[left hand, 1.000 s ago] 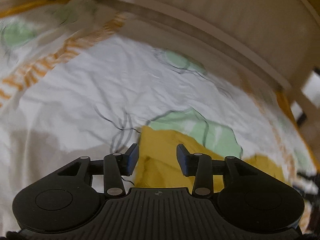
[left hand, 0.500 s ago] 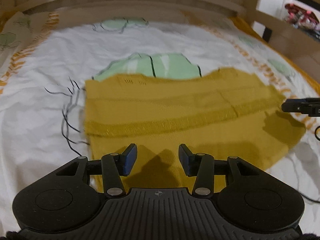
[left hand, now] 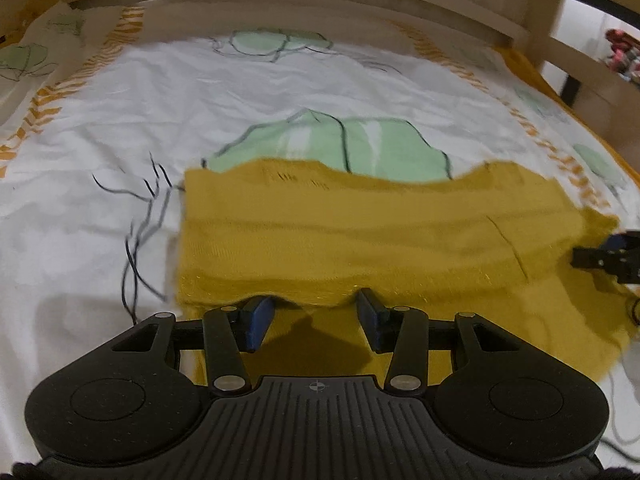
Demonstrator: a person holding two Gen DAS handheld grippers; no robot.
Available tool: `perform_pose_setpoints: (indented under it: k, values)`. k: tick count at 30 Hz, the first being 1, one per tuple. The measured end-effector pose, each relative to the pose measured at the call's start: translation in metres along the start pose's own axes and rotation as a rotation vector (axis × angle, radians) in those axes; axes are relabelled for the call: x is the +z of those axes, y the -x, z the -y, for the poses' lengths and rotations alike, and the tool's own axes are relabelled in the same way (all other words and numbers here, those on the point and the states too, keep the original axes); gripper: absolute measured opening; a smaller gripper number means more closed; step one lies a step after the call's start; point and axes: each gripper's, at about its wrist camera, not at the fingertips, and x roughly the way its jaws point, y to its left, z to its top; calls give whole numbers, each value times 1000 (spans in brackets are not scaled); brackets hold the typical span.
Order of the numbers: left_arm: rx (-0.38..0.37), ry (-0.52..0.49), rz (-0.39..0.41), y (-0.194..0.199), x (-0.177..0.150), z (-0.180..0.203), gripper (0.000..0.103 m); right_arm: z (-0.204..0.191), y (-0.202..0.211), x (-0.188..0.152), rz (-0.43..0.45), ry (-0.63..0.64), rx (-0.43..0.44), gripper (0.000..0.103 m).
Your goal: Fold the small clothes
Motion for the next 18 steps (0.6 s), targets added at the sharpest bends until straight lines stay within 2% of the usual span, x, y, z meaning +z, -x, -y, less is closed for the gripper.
perform_pose_setpoints:
  k: [11,15,18]
  values:
    - [63,127,2,-35,50,-35,44,31,-32,38,16,-136,-17,68]
    - [81,184,32,-30,60,-45,44,41,-32,42,34,-182,-20,68]
    - [92,186,57,-21,66,-48,44,43,-25,42,54,-175,-23,68]
